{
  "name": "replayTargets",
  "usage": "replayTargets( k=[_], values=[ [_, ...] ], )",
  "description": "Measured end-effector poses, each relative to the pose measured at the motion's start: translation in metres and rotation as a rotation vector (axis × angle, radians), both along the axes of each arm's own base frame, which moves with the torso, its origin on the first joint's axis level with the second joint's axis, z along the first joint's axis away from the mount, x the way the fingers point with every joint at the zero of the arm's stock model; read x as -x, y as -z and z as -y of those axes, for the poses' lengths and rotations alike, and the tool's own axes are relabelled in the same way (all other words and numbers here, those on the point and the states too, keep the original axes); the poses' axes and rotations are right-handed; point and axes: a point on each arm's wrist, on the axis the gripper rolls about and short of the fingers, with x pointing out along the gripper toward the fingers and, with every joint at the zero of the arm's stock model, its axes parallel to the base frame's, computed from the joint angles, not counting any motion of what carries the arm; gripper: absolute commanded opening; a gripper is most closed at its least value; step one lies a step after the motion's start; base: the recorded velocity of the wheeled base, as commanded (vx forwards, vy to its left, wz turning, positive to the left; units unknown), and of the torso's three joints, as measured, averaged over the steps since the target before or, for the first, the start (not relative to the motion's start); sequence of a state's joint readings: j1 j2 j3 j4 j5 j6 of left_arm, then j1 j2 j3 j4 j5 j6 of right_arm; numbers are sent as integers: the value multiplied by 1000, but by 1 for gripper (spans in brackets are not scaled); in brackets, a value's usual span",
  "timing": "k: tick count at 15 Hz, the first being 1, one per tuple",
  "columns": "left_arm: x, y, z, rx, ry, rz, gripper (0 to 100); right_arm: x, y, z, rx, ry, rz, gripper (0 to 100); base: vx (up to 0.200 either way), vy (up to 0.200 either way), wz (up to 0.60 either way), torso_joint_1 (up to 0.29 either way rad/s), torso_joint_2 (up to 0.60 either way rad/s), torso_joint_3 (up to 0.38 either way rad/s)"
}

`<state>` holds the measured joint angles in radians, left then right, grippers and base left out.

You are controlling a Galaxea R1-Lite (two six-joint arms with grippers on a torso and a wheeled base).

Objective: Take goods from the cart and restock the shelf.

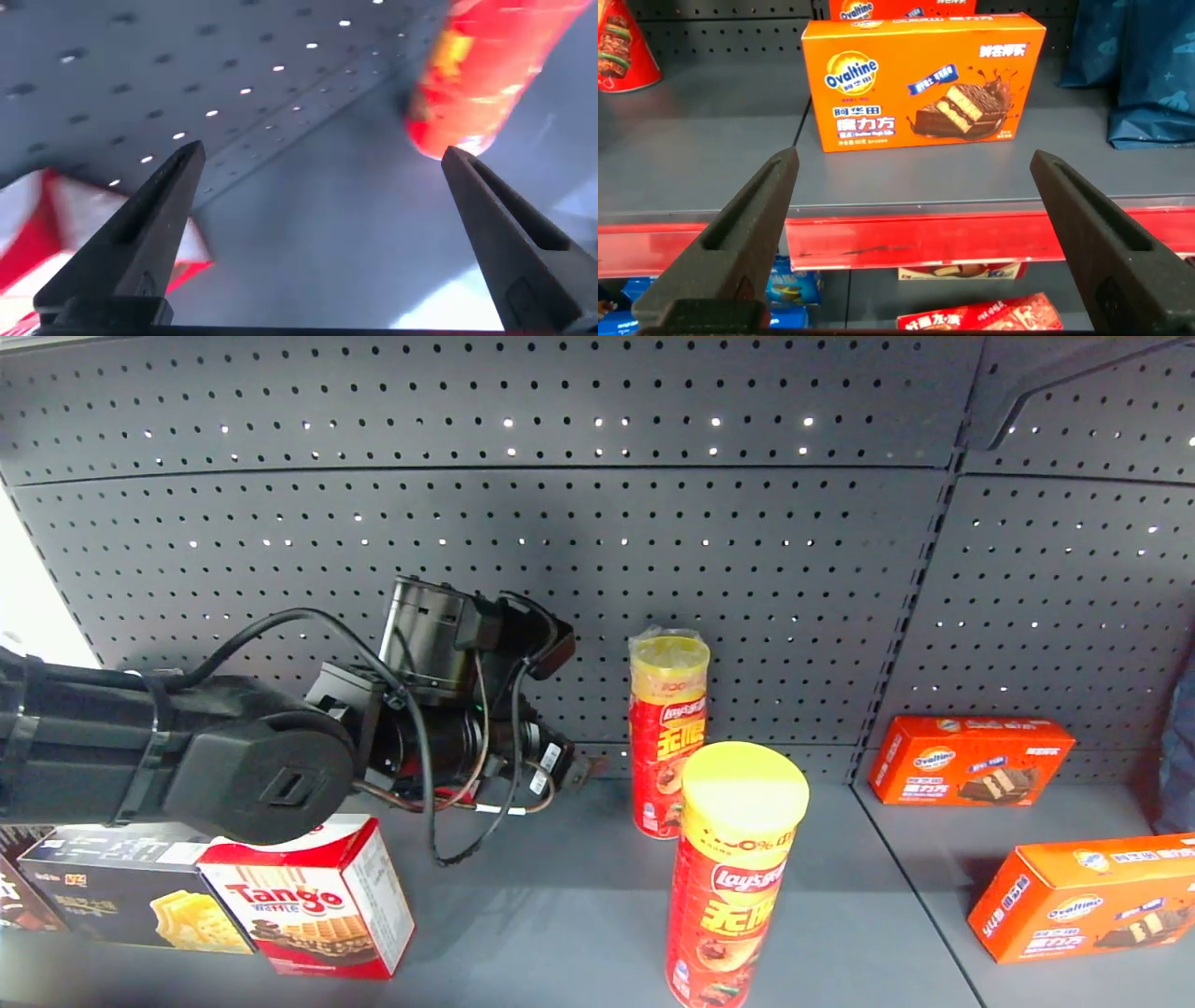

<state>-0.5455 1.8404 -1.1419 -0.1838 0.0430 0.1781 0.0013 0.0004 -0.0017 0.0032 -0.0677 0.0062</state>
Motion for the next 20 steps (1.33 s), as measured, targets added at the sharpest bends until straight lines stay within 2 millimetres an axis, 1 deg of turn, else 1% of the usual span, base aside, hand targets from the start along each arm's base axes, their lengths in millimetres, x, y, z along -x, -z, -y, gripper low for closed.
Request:
replayTargets(
  k=[5, 8, 14, 17, 20],
  values=[
    [-1, 14, 17, -18, 34, -29, 100, 0, 0, 0, 0, 0, 0, 100, 0, 0, 0, 0, 0, 0],
    [-4, 18, 24, -23, 34, -30, 100, 0, 0, 0, 0, 0, 0, 100, 0, 0, 0, 0, 0, 0],
    [-17, 24, 39, -29, 11, -19, 100, 0, 0, 0, 0, 0, 0, 100, 0, 0, 0, 0, 0, 0],
    [-21, 28, 42, -32, 10, -22, 100, 0, 0, 0, -1, 0, 0, 100, 0, 0, 0, 0, 0, 0],
    [-24, 30, 41, -38, -3, -23, 100, 0, 0, 0, 0, 0, 0, 100, 0, 0, 0, 0, 0, 0]
  ],
)
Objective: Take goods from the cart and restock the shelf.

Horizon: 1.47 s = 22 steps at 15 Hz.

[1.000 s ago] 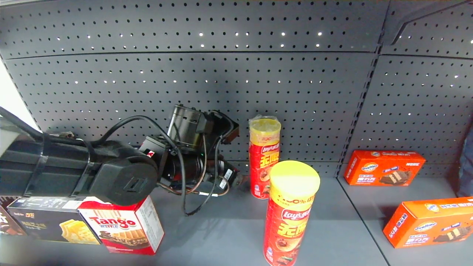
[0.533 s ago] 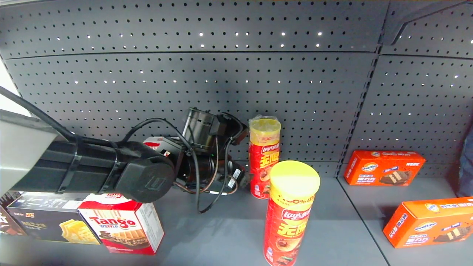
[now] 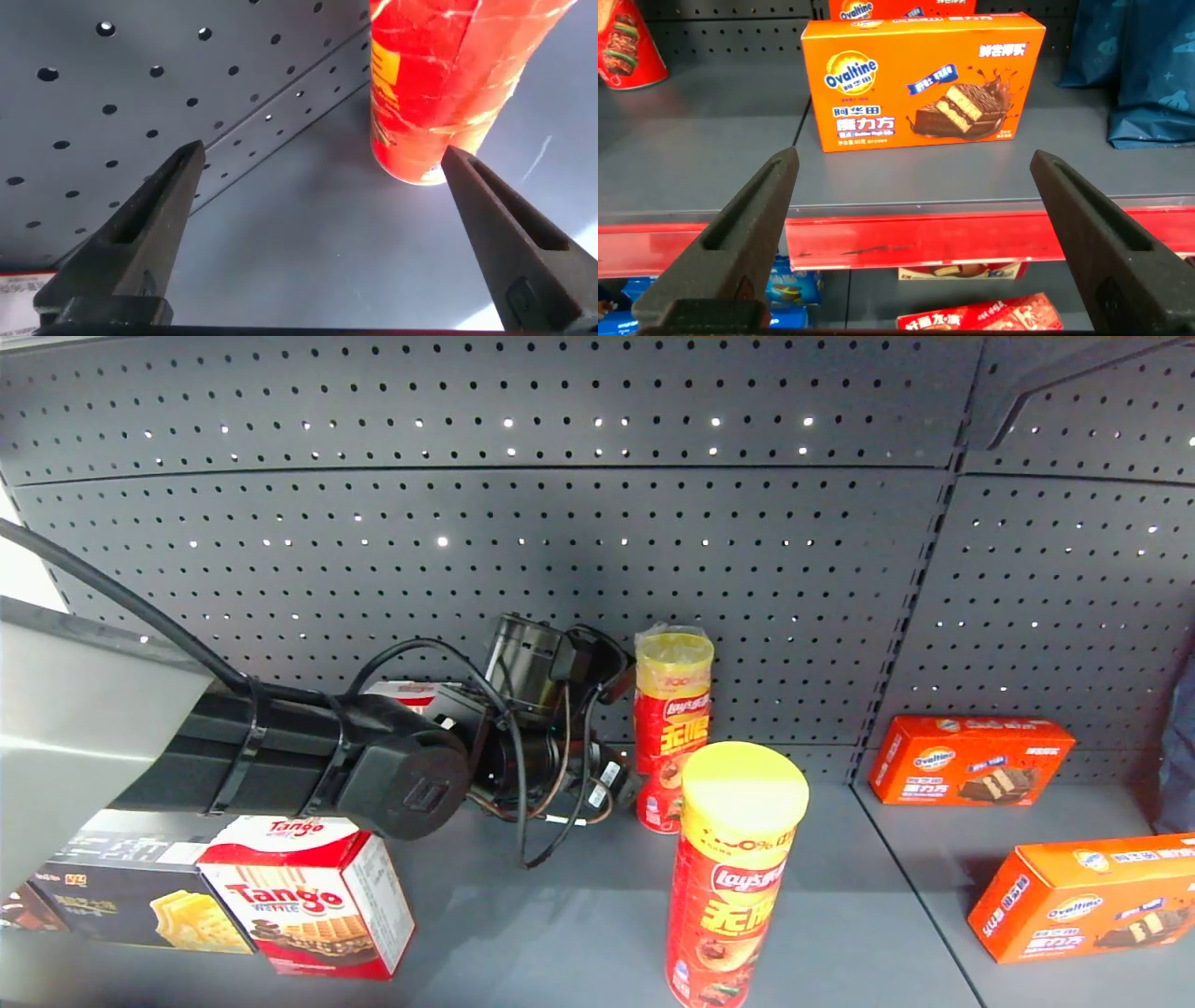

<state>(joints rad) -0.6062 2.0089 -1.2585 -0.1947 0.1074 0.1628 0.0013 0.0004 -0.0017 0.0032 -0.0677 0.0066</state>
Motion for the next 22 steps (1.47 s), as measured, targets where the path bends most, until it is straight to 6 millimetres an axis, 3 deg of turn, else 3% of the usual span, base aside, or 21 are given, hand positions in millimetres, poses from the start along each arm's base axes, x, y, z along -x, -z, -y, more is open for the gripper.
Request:
replayTargets(
  k=[4, 10, 13, 22],
  values=[
    [0, -4, -4, -2, -21, 9, 100, 0, 0, 0, 0, 0, 0, 100, 0, 0, 0, 0, 0, 0],
    [25, -52, -27, 22, -68, 90, 100, 0, 0, 0, 0, 0, 0, 100, 0, 0, 0, 0, 0, 0],
    [53, -70, -51, 22, -100, 111, 100, 0, 0, 0, -1, 0, 0, 100, 0, 0, 0, 0, 0, 0],
    [162, -88, -125, 51, -189, 227, 100, 0, 0, 0, 2, -3, 0, 100, 0, 0, 0, 0, 0, 0]
  ],
)
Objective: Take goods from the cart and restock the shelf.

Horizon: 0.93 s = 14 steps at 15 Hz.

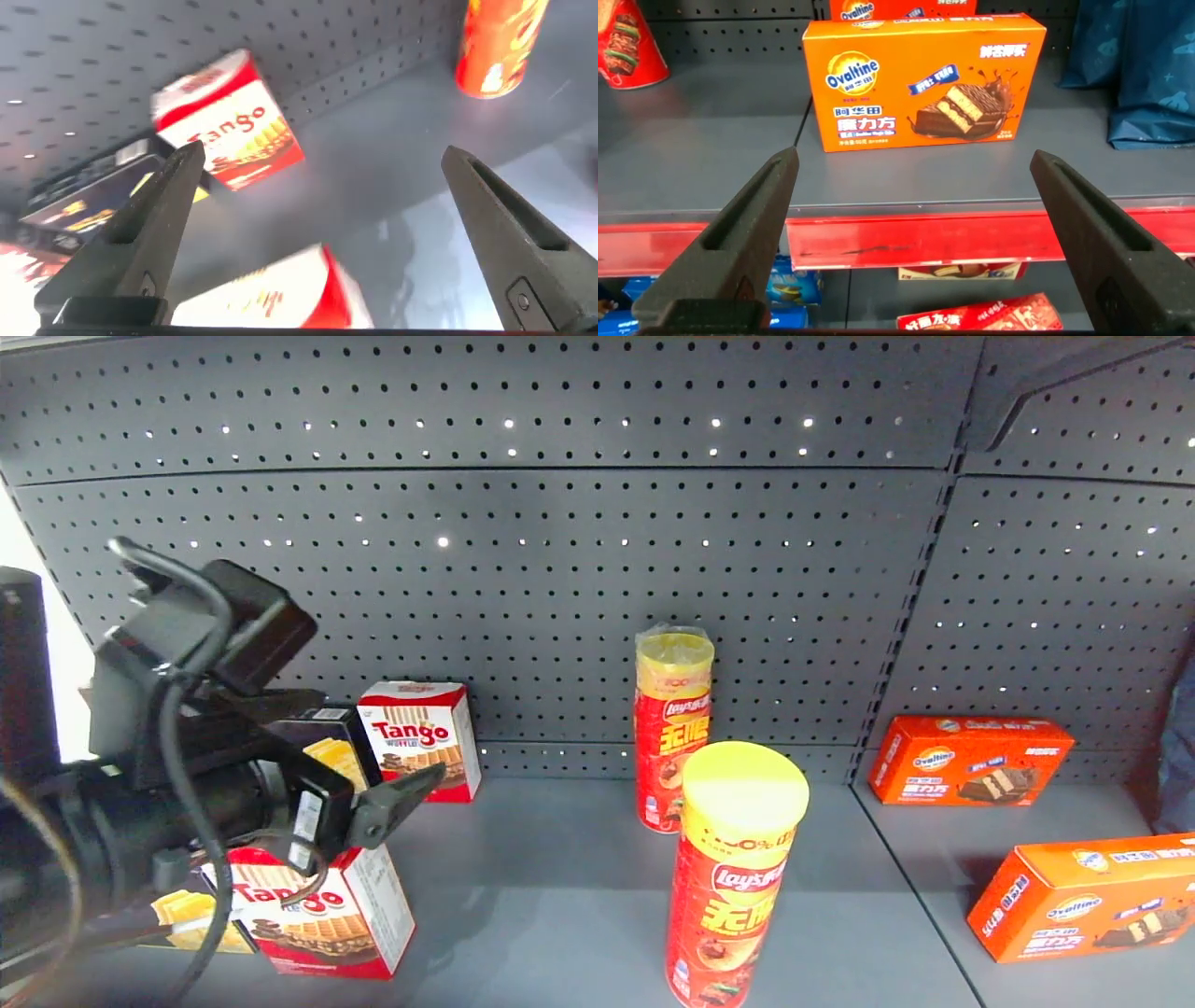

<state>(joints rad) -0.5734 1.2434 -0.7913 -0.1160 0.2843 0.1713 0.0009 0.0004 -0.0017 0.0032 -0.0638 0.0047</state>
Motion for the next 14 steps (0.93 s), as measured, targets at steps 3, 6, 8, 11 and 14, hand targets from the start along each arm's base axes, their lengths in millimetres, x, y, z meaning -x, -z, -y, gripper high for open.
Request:
replayTargets(
  k=[3, 6, 8, 11, 14],
  values=[
    [30, -5, -21, 32, -20, 60, 100, 0, -2, 0, -1, -18, 11, 100, 0, 0, 0, 0, 0, 0],
    [47, -6, -32, 54, -39, 99, 100, 6, -44, 0, -19, -15, 83, 100, 0, 0, 0, 0, 0, 0],
    [51, -7, -35, 65, -41, 112, 100, 1, -91, -1, 16, -112, 88, 100, 0, 0, 0, 0, 0, 0],
    [53, -7, -36, 72, -43, 120, 100, -28, -133, -5, 57, -322, 3, 100, 0, 0, 0, 0, 0, 0],
    [51, -6, -35, 69, -43, 114, 100, -64, -140, -16, 105, -487, -135, 100, 0, 0, 0, 0, 0, 0]
  ],
)
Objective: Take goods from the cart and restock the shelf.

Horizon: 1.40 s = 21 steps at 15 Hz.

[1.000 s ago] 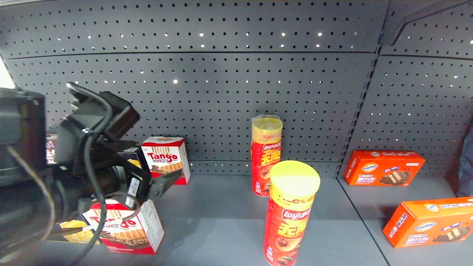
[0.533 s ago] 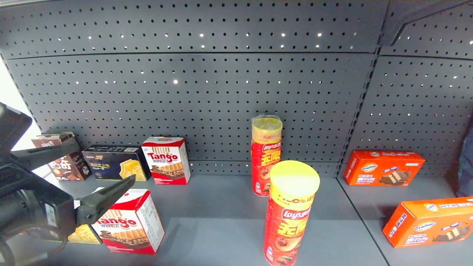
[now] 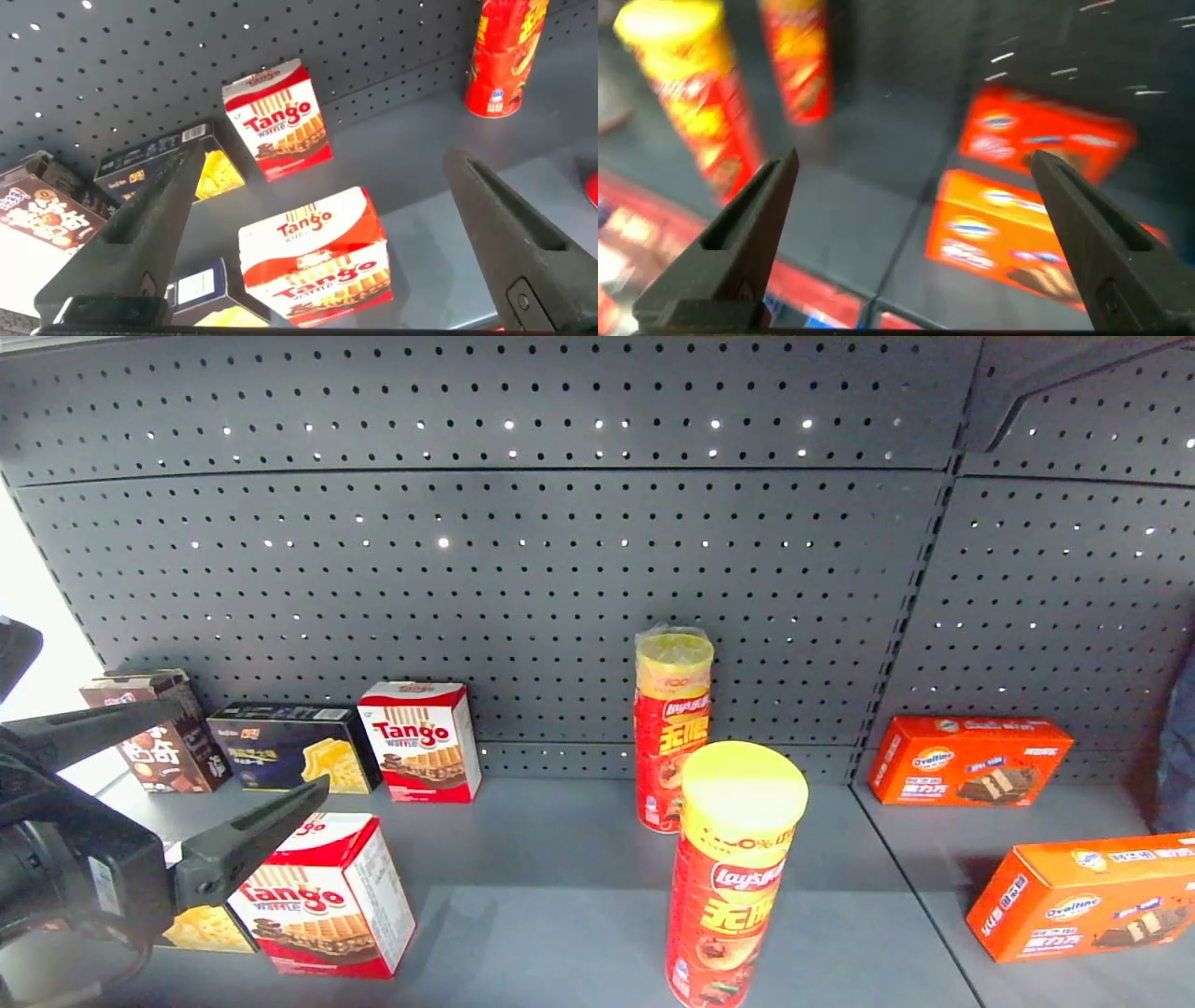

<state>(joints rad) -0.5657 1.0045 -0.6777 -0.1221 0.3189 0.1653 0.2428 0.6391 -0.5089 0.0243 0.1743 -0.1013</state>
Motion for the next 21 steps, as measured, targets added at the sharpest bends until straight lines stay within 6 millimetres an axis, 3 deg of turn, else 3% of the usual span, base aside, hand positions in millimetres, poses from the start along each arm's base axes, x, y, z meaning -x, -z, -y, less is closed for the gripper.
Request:
replayTargets(
  k=[4, 9, 21],
  values=[
    [-1, 1, 1, -3, 0, -6, 100, -36, 13, -21, 71, -127, -158, 100, 0, 0, 0, 0, 0, 0],
    [-2, -6, 1, 9, 2, 15, 100, -71, 25, -52, 113, -221, -231, 100, 0, 0, 0, 0, 0, 0],
    [-6, -12, 4, 20, 7, 36, 100, -113, 36, -92, 202, -256, -348, 100, 0, 0, 0, 0, 0, 0]
  ],
)
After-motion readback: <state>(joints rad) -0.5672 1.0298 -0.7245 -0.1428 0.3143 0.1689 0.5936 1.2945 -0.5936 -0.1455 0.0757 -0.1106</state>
